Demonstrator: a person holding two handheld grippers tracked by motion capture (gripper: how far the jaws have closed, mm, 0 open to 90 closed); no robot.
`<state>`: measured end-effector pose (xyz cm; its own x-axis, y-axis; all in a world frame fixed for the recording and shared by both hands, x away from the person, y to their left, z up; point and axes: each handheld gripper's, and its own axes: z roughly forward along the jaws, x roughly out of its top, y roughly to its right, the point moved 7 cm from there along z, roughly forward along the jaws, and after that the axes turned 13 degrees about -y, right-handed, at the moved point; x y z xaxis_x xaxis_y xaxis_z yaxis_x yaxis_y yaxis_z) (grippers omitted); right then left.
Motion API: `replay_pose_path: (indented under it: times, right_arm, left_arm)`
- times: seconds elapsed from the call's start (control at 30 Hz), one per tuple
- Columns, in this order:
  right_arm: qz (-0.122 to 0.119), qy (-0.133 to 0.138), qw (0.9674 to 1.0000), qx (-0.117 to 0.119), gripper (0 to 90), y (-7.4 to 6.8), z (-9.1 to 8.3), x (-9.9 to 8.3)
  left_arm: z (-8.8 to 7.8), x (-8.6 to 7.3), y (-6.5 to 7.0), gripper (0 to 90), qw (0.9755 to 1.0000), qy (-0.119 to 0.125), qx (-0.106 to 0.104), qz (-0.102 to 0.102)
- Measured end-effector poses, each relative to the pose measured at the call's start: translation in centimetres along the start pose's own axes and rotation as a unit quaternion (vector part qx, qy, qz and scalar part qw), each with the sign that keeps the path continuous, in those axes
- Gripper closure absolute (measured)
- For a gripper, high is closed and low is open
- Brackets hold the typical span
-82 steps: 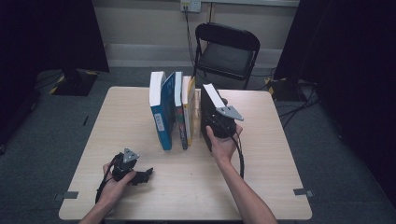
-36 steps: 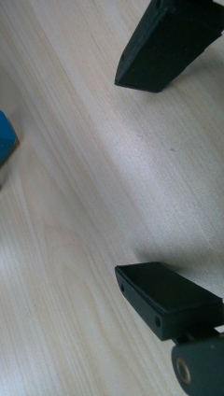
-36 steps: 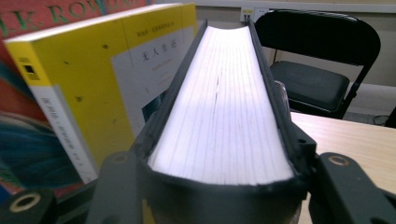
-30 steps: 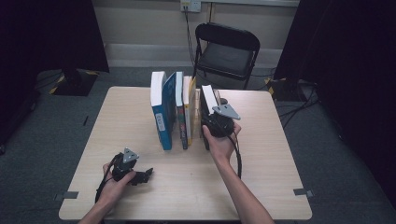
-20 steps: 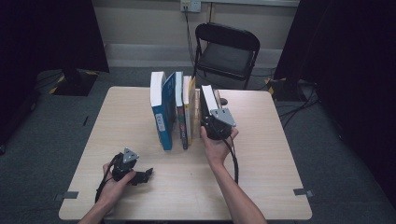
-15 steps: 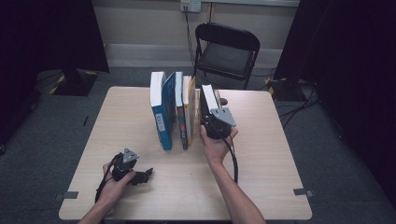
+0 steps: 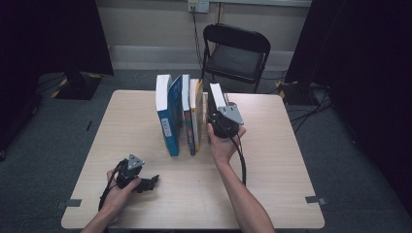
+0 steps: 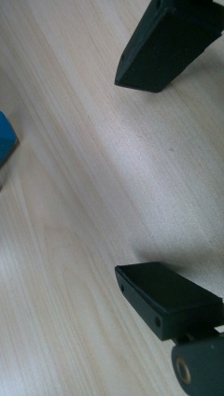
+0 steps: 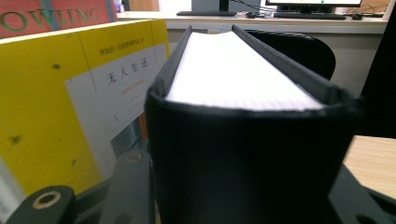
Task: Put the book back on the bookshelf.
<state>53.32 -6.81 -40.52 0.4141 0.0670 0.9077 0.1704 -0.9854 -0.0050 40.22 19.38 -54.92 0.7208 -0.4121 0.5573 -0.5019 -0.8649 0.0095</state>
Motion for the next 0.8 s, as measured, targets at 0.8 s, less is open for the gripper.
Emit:
replay_pose_path:
  times: [0.8]
  right_arm:
    - [0.010,0.015,0.9994,-0.030,54.4,-1.1,-1.3,-1.4]
  left_arm:
    - [0.0,0.0,-0.1,7.9,1.0000,-0.001,-0.003,0.005]
